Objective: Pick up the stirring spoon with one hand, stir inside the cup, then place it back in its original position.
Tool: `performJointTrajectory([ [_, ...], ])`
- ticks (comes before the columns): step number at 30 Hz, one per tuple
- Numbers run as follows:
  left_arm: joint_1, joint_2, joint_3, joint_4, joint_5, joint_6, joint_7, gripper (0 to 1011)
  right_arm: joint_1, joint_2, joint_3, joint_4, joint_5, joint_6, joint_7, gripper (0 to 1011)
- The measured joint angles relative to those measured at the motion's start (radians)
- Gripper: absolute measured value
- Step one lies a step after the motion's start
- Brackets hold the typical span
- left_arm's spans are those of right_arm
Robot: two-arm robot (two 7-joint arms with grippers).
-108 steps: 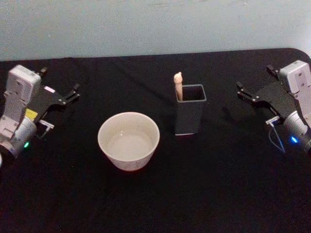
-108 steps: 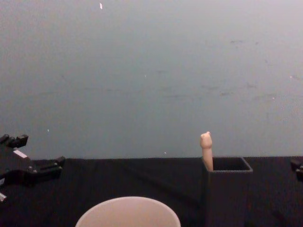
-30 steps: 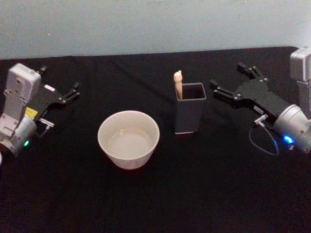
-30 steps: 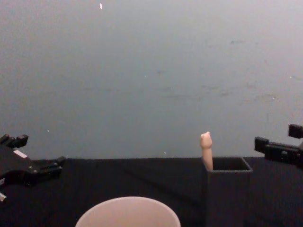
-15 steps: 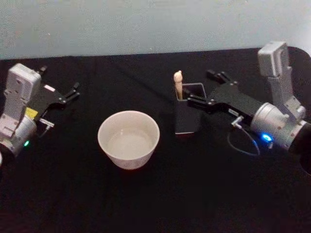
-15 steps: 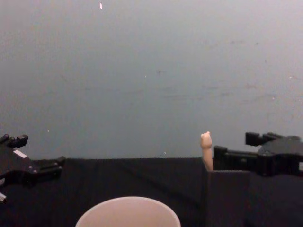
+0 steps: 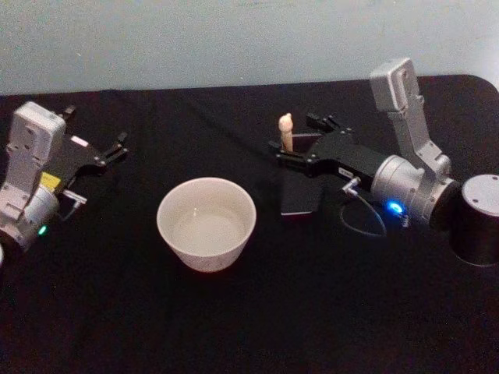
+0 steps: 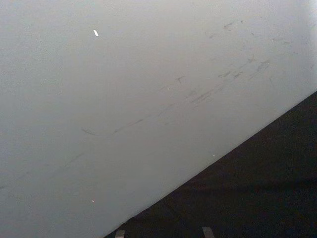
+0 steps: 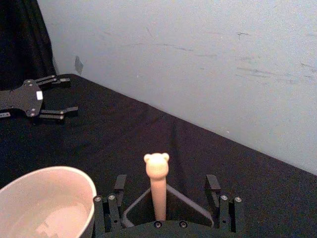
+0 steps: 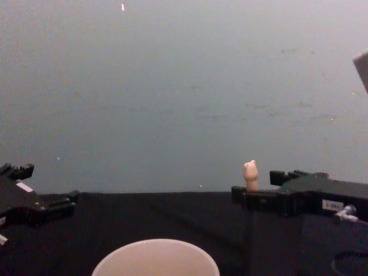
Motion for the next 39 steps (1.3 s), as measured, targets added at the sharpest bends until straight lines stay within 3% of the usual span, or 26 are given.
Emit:
performJointTrajectory([
  [15, 0.0, 0.0, 0.0, 0.0, 0.0, 0.0, 0.0, 1001, 0.052, -0.056, -0.002, 0.07, -0.037, -0.004, 0.027, 1002],
  [39, 0.0, 0.0, 0.0, 0.0, 0.0, 0.0, 0.0, 1001, 0.064, -0.072, -0.006, 0.084, -0.077, 0.005, 0.04, 1002],
])
